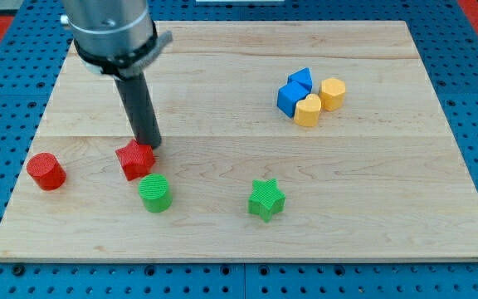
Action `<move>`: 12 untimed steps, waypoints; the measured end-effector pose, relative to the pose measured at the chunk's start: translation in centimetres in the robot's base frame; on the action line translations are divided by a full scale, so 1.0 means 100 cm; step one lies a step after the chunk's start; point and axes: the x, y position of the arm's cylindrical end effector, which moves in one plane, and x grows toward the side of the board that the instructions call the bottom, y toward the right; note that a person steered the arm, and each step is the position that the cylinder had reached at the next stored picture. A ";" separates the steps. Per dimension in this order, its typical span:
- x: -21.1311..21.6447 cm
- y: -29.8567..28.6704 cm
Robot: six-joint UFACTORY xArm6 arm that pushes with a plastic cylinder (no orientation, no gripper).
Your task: Push the green circle into the green star
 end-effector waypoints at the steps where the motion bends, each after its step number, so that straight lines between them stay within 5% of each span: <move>1: 0.002 0.019; 2: -0.039 0.000; 3: -0.003 -0.053; 7: 0.078 -0.028; 10: 0.086 0.074; 12: 0.102 0.032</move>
